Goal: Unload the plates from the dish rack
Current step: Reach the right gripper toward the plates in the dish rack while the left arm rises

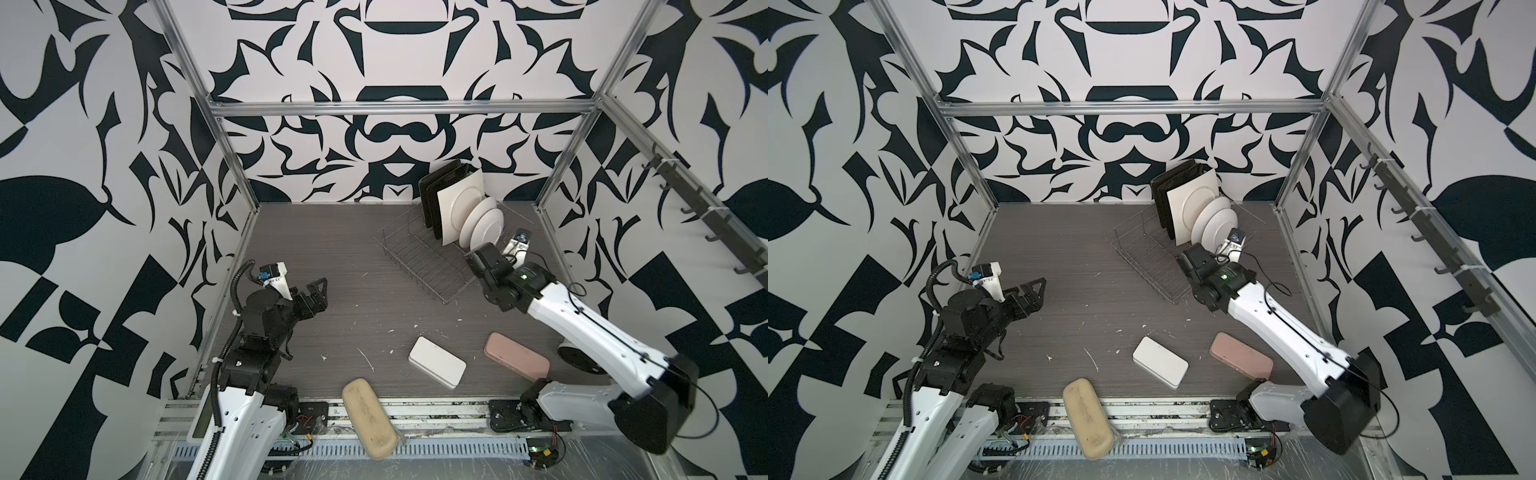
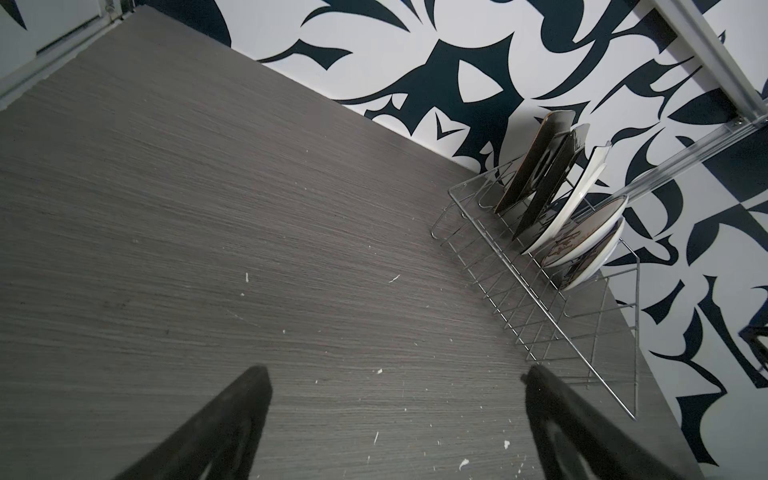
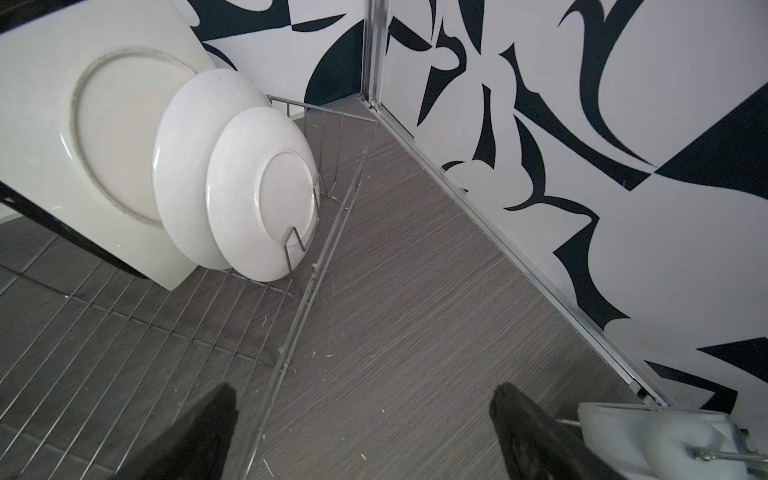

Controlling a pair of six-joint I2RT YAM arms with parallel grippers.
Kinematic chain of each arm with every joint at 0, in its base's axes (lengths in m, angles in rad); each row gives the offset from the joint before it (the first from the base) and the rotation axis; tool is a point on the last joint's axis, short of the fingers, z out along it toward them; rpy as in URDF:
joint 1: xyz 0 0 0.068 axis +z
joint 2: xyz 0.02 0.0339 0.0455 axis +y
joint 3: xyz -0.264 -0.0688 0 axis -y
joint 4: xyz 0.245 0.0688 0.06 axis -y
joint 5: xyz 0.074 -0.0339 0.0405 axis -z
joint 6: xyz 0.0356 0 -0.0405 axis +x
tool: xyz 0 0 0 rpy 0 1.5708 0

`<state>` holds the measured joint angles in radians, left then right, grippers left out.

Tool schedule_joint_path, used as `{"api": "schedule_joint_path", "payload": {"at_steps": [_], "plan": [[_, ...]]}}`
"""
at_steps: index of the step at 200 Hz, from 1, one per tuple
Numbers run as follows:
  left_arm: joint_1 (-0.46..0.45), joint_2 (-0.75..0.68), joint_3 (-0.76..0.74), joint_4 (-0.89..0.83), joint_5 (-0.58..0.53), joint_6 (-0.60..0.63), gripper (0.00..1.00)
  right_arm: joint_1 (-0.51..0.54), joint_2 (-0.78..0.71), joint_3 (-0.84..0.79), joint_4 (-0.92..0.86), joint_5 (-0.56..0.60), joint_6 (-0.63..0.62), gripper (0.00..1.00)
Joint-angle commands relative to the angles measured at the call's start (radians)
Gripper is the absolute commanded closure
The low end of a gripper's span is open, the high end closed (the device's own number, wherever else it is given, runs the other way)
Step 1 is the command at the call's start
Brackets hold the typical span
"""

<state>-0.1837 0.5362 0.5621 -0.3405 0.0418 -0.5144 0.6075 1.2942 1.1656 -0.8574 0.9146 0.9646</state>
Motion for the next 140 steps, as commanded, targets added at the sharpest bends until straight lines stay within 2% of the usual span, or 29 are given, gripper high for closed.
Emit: {"api": "schedule_joint_path", "payload": {"at_steps": [1,32,68,140], "plan": [[-0.003,0.045,-0.005,-0.011,0.021,-0.046,0.01,0.01,0.092,0.094,-0.038,0.101,0.089,0.0],[-0.003,0.134,0.033,0.046,0.028,-0.061,0.01,0.014,0.252,0.226,-0.015,0.087,0.103,0.02],[-0.004,0.239,0.058,0.102,0.055,-0.05,0.01,0.02,0.398,0.363,0.014,0.102,0.054,0.02],[-0.003,0.348,0.088,0.167,0.095,-0.046,0.01,0.057,0.672,0.68,-0.041,0.135,0.038,0.03]]}}
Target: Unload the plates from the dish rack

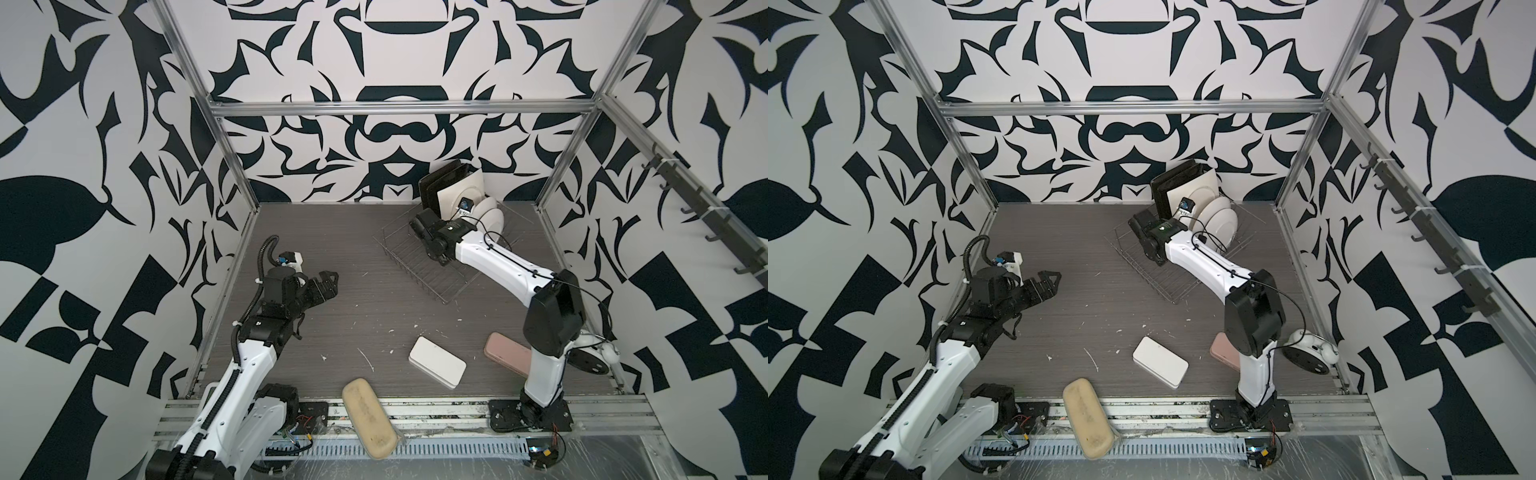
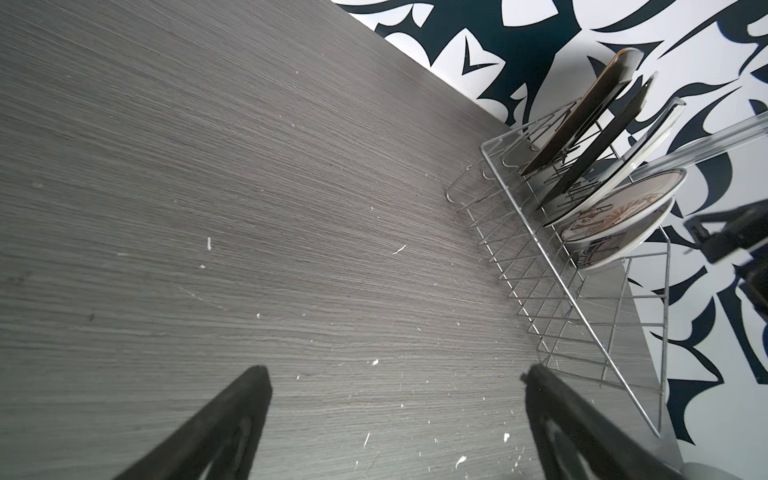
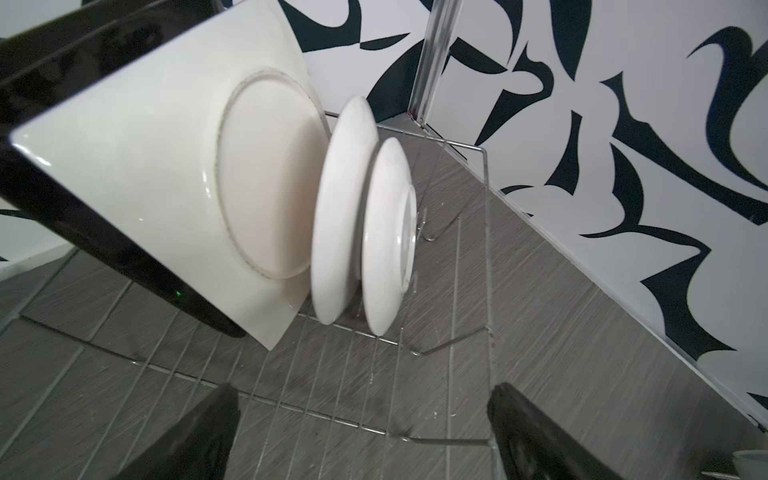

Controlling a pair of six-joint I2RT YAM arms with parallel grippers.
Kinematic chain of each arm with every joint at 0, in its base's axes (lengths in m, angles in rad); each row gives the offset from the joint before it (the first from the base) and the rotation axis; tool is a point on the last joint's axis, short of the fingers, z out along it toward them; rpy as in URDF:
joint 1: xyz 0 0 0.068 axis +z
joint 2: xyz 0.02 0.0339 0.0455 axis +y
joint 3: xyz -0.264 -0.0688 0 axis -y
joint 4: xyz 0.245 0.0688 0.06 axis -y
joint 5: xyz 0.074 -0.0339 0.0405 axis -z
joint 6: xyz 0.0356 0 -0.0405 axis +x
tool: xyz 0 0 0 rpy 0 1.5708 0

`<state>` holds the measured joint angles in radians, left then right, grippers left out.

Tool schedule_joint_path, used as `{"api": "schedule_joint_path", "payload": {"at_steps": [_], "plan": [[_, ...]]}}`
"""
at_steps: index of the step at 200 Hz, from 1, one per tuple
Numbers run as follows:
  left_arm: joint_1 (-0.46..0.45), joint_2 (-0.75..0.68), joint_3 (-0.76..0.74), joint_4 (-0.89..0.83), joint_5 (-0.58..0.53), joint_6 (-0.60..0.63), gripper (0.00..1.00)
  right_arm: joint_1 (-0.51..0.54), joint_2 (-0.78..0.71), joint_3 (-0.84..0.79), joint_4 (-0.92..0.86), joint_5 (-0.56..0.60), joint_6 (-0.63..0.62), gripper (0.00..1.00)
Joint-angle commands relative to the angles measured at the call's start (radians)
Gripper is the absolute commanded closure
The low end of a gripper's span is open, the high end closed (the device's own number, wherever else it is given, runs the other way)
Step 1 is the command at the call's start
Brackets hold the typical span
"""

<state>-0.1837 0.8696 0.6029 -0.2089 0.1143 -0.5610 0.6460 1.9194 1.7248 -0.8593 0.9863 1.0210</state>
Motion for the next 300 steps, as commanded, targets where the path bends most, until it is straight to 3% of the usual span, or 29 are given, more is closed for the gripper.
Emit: {"api": "schedule_joint_path", "payload": {"at_steps": [1,39,102,198,300], "plan": [[-0.003,0.015,0.047,0.036,0.022,0.001,0.01,0.019,0.051,0.124,-0.041,0.065,-0.019,0.03],[-0.003,0.071,0.077,0.042,0.037,0.029,0.01,0.02,0.207,0.327,-0.05,0.083,-0.113,0.04],[-0.003,0.158,0.135,0.039,0.079,0.056,0.0,-0.004,0.389,0.581,-0.066,0.155,-0.192,0.15],[-0.002,0.167,0.129,0.044,0.072,0.028,0.0,-0.055,0.433,0.598,0.155,0.118,-0.388,0.29],[-0.003,0.151,0.138,0.029,0.074,0.025,0.02,-0.1,0.492,0.67,0.164,0.149,-0.374,0.38]]}}
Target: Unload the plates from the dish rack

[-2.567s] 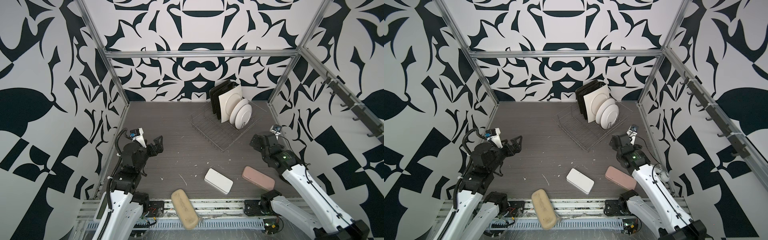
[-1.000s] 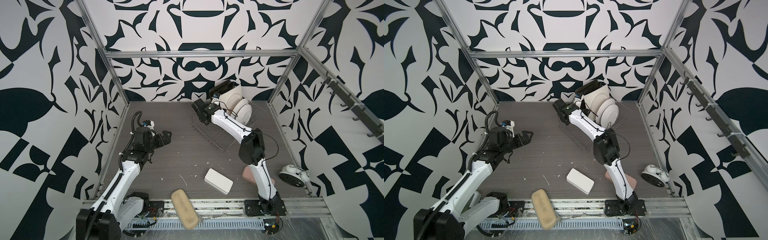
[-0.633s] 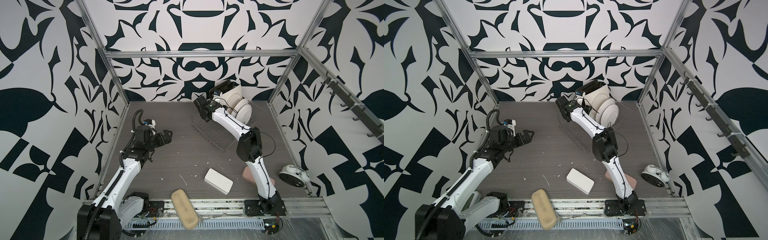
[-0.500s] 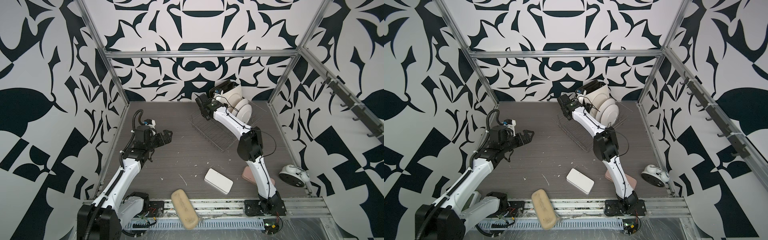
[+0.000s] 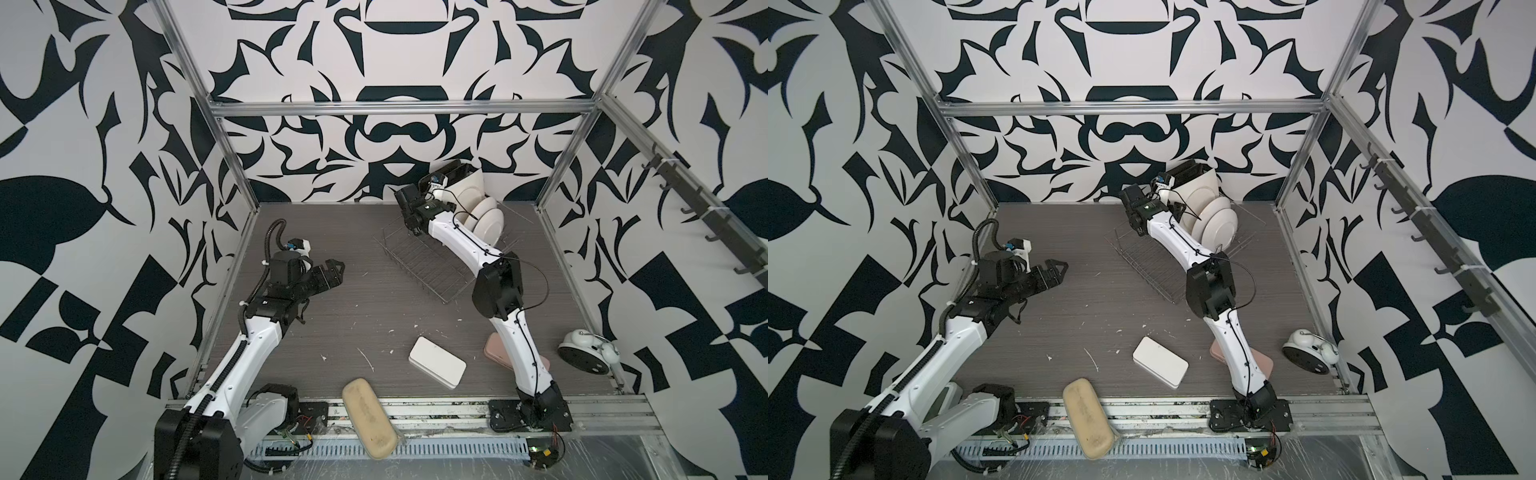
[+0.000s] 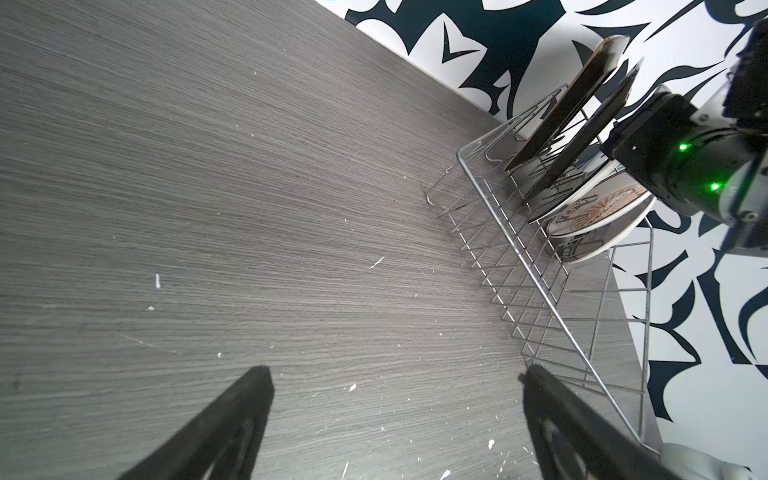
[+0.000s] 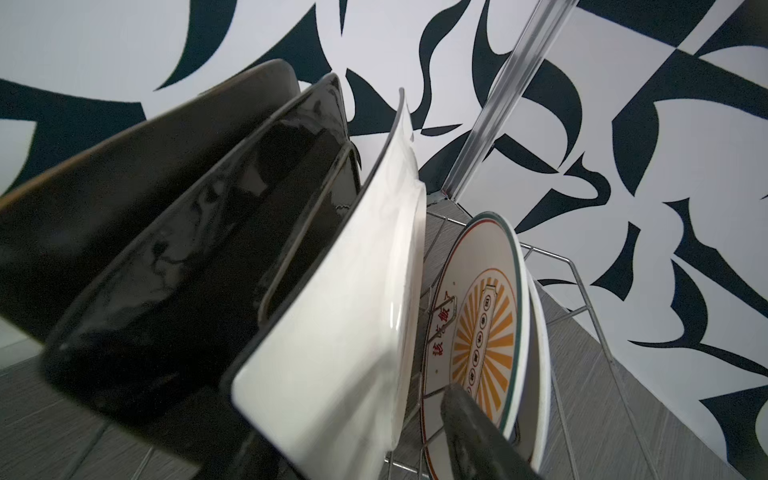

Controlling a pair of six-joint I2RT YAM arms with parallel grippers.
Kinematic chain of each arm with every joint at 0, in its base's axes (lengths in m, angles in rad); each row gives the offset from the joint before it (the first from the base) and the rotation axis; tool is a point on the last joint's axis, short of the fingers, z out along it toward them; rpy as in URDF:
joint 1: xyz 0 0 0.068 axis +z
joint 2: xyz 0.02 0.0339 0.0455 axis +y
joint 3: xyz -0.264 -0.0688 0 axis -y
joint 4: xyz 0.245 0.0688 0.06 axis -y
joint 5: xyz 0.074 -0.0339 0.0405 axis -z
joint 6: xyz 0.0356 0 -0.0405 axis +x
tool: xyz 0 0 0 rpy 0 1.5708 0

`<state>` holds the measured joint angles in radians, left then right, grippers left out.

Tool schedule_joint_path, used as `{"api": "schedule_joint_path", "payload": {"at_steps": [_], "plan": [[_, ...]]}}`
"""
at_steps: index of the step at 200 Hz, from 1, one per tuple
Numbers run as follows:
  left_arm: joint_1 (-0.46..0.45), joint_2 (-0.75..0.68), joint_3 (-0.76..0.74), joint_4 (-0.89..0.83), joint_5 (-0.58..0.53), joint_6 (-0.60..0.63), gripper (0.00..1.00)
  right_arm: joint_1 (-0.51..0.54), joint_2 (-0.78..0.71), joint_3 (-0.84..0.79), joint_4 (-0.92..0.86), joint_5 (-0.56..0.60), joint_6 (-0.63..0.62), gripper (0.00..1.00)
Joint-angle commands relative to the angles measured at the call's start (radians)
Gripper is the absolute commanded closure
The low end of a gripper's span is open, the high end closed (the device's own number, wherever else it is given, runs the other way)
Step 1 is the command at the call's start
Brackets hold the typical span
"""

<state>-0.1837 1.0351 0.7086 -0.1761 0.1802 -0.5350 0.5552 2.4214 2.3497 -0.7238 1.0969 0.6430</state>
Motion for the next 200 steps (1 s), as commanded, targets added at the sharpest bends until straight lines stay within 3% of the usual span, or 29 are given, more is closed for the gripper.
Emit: {"api": "schedule_joint_path", "payload": {"at_steps": [1,53,133,200], "plan": [[-0.003,-0.015,0.033,-0.004,0.008,-0.001,0.02,-0.01,-0.009,0.045,0.029,0.039,0.005,0.38],[-0.003,0.004,0.047,-0.005,0.013,-0.002,0.03,-0.026,0.026,0.065,0.089,0.071,-0.019,0.43],[-0.003,0.013,0.045,-0.01,0.012,-0.003,0.04,-0.037,0.03,0.032,0.105,0.064,0.078,0.5],[-0.003,0.026,0.048,-0.014,0.01,0.001,0.04,-0.037,0.034,-0.009,0.09,0.052,0.135,0.47]]}}
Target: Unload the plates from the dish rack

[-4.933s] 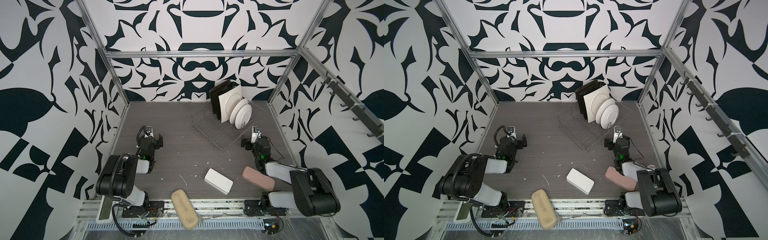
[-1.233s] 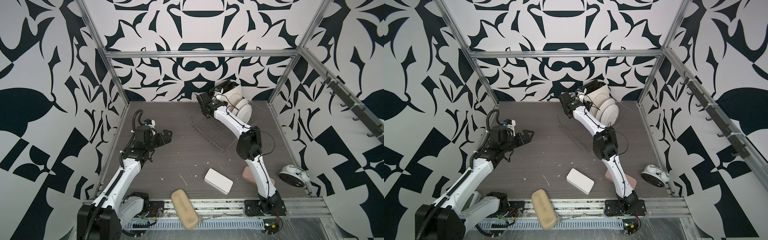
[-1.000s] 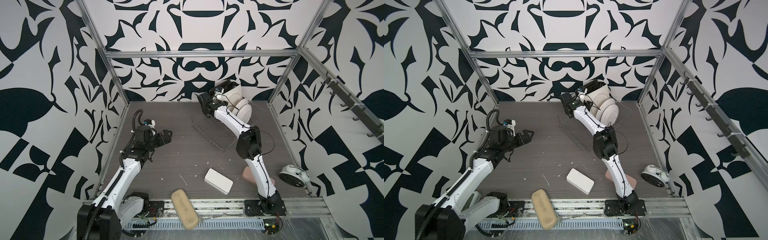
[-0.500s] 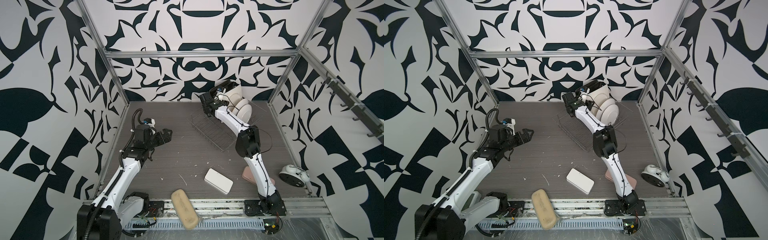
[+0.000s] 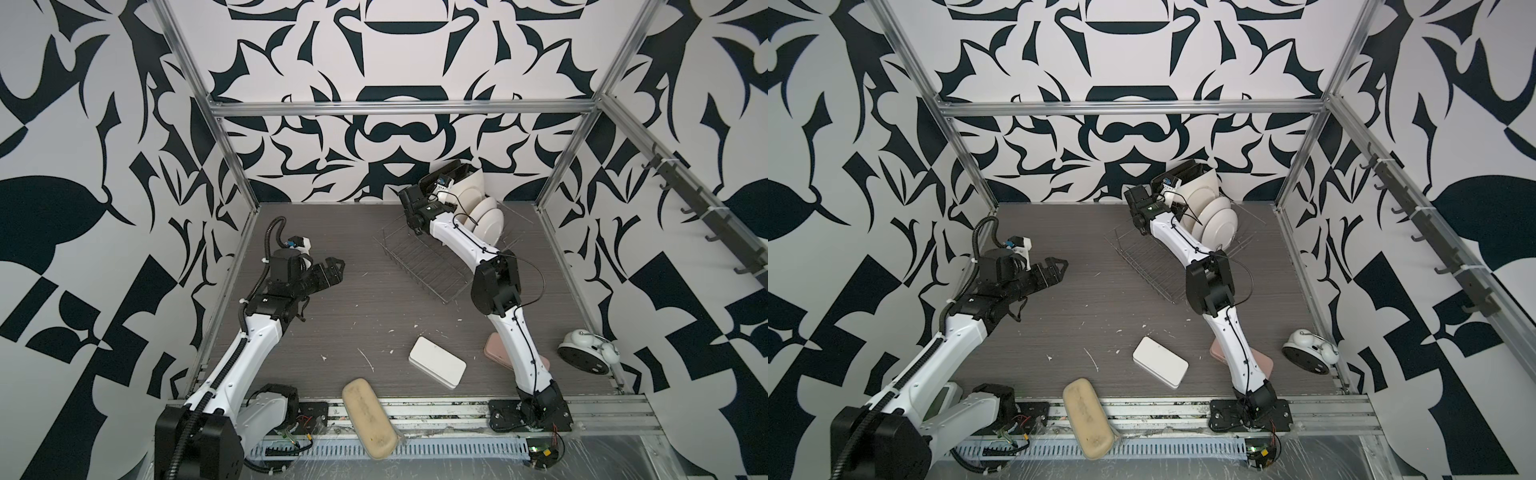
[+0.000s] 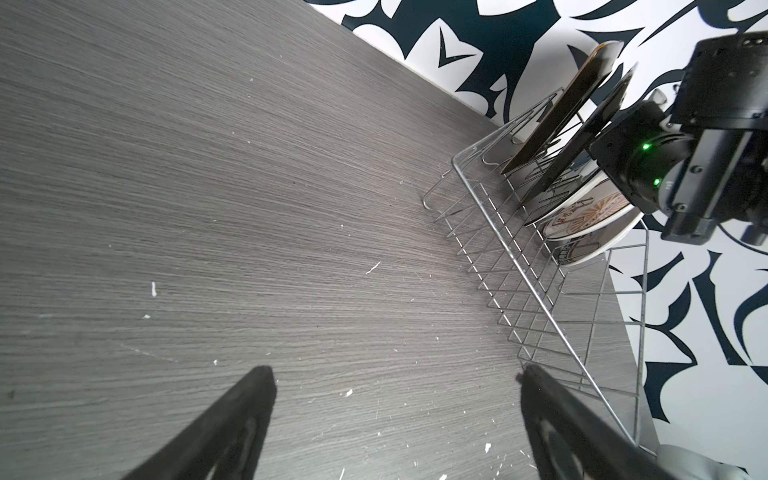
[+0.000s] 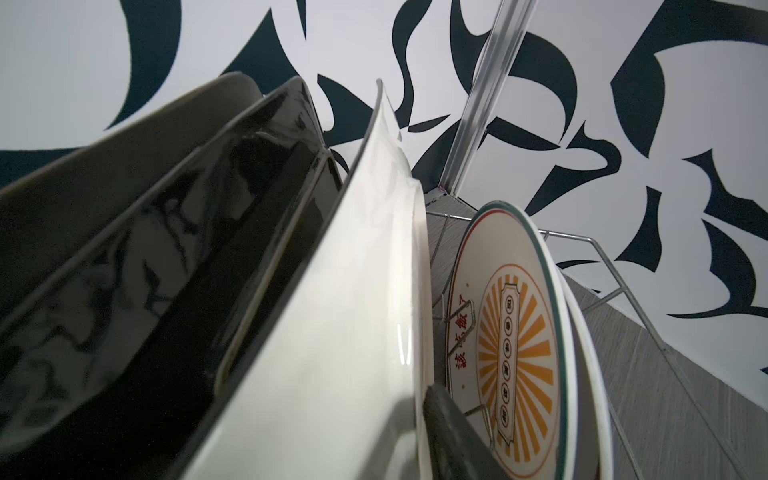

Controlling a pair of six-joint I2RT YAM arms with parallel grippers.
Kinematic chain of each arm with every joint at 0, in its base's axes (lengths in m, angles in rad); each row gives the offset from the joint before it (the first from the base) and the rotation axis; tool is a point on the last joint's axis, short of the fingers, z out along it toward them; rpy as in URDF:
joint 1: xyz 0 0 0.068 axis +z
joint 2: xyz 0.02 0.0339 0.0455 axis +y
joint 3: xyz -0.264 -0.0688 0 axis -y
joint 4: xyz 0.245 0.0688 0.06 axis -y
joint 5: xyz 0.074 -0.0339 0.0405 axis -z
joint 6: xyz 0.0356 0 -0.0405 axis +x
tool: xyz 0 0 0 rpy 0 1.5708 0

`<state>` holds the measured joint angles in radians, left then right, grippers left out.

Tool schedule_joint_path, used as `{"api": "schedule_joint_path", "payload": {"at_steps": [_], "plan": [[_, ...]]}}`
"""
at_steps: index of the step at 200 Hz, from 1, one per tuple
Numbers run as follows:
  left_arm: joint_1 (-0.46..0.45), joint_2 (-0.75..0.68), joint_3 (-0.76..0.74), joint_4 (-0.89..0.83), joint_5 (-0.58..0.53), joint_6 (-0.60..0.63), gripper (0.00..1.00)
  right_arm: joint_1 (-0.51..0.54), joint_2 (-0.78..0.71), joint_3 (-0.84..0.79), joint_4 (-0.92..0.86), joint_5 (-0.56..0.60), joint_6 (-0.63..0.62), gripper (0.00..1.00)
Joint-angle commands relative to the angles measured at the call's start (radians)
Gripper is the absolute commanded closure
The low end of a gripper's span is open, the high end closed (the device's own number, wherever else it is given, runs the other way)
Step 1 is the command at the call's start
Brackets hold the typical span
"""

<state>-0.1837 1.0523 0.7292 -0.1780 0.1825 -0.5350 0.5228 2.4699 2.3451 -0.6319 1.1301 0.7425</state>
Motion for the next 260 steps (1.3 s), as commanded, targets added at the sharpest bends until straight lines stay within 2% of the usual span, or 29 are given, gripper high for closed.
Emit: {"api": "schedule_joint_path", "payload": {"at_steps": [1,30,83,116,206,229,260], "plan": [[-0.003,0.009,0.027,-0.012,0.008,0.001,0.04,-0.005,-0.014,-0.003,-0.002,0.019,0.035,0.47],[-0.003,0.013,0.027,-0.011,0.008,0.0,0.04,-0.006,0.008,-0.003,-0.005,0.025,0.049,0.47],[-0.002,0.018,0.027,-0.011,0.008,0.0,0.05,-0.005,0.047,0.019,-0.008,0.084,0.037,0.57],[-0.003,0.018,0.028,-0.012,0.008,0.001,0.04,-0.003,0.069,0.031,0.015,0.115,-0.004,0.57],[-0.003,0.011,0.026,-0.021,0.006,0.002,0.05,0.002,0.083,0.043,0.031,0.194,0.0,0.59],[-0.003,0.009,0.025,-0.025,0.005,0.004,0.05,0.003,0.085,0.045,0.045,0.192,-0.012,0.62],[-0.003,0.006,0.025,-0.029,0.002,0.007,0.05,0.003,0.087,0.043,0.058,0.191,-0.034,0.73]]}}
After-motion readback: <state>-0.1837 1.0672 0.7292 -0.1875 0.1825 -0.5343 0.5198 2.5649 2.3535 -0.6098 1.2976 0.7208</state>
